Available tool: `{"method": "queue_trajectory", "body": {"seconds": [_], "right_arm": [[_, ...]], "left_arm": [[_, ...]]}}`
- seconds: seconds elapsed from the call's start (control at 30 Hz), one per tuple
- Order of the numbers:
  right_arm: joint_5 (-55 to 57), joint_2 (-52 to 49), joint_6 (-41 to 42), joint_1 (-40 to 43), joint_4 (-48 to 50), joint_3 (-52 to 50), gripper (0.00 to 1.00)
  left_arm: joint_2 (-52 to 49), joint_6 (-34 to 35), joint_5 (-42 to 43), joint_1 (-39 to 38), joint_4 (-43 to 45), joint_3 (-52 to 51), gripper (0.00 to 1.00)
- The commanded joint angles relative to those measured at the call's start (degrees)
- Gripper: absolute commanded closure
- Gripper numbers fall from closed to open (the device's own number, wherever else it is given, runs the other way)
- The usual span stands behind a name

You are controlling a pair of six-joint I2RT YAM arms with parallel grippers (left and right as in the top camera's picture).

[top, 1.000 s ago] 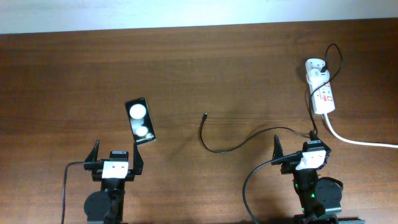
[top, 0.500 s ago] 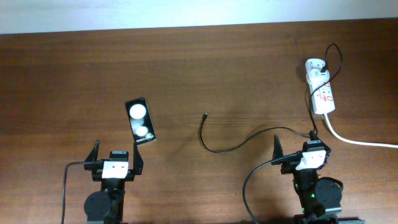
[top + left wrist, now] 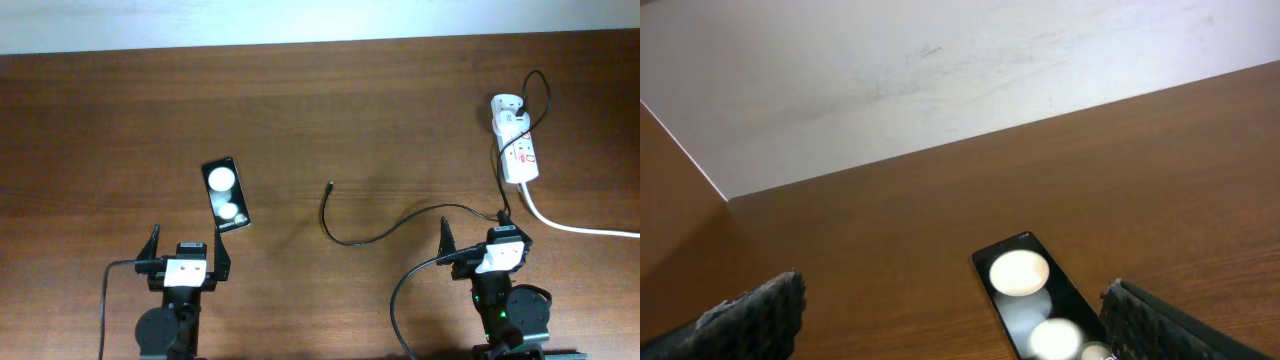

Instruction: Plug charger to phone and switch on socket

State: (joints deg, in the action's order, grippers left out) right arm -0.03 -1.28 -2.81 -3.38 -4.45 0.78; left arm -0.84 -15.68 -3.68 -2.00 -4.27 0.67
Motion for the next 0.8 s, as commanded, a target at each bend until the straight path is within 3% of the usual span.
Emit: {"method": "queue_trajectory", "body": {"seconds": [0.0, 0.3, 0.43, 0.77], "right_arm": [[-0.33, 0.39, 0.24, -0.42, -0.09, -0.46, 0.01], [-0.35, 0.39, 0.24, -0.42, -0.09, -0.46, 0.01], [-0.33, 0.39, 0.24, -0.42, -0.09, -0.46, 0.01], [-0.33, 0.39, 0.24, -0.42, -0.09, -0.46, 0.01]], "left_arm": [[0.50, -0.46, 1.14, 0.31, -0.37, -0.13, 0.01], [0.50, 0.00, 2.67, 0.31, -0.33, -0.13, 0.01], [0.50, 5.57, 2.95, 0.31, 3.50, -0.13, 0.01], [-0.11, 5.99, 8.90, 0.31, 2.71, 5.01, 0.01]]}}
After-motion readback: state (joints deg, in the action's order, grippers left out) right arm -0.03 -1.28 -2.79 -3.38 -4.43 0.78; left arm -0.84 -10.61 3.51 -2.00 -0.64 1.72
